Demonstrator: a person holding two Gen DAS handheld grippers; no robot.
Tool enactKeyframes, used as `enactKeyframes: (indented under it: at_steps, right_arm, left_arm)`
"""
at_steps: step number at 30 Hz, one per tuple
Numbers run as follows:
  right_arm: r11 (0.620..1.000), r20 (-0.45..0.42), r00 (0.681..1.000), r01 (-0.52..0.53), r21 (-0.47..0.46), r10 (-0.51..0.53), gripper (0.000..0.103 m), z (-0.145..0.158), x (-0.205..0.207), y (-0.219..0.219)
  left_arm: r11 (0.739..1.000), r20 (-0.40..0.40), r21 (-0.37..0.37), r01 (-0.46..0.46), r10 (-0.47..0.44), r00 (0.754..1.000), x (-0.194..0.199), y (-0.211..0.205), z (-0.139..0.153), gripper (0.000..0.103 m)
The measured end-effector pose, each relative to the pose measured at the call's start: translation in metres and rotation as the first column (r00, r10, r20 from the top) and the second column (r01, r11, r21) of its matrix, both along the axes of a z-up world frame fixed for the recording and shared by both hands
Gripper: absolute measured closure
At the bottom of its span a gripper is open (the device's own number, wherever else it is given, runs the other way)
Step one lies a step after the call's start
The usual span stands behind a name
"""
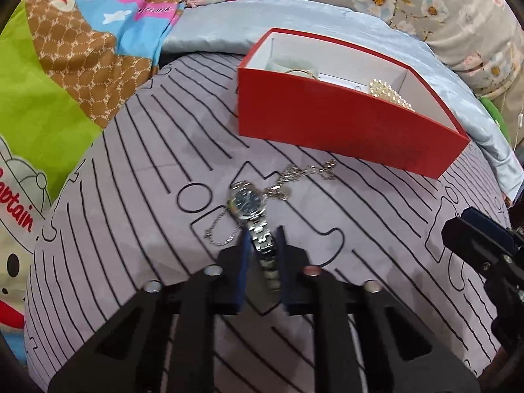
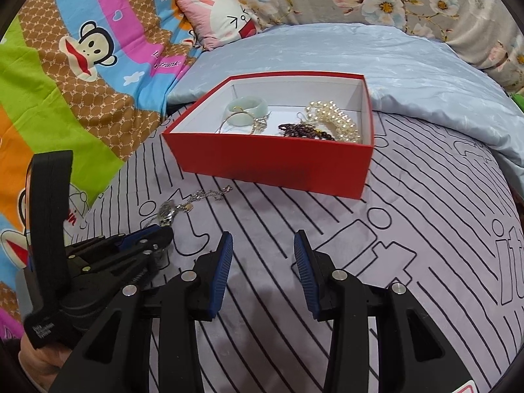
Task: Organize jewelry
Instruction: 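Lift the watch with left gripper while right gripper grasps the silver chain necklace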
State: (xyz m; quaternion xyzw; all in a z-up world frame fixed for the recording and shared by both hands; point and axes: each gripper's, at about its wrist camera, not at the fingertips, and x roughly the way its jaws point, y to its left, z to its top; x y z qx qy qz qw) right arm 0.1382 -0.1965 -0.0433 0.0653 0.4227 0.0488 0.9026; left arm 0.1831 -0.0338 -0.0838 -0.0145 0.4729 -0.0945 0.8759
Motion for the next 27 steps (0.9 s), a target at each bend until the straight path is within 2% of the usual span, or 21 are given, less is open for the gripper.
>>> enactKeyframes:
  at_steps: [5,12,27]
  right_arm:
    - [0.999,-0.006,1.000,-0.031,0.020,0.031,0.064,-0.002,0.007,0.012]
    - [0.996,-0.018,0.997,-0.080,0.049,0.081,0.064,-0.008,0.025,0.033]
    - [0.989,-0.071,0.986,-0.150,-0.018,0.148,0.067,-0.032,0.082,0.076]
  left_arm:
    - [0.998,0.007,-0.057,0.030,-0.030,1.000,-0.001,0.016,0.004,0.093]
    - [0.991,0.034,-0.129,0.042,-0.038,0.999,-0.005,0.036,0.024,0.093]
    - [0.983,0.095,-0.178,0.039,-0.022,0.995,0.010,0.066,0.049,0.093]
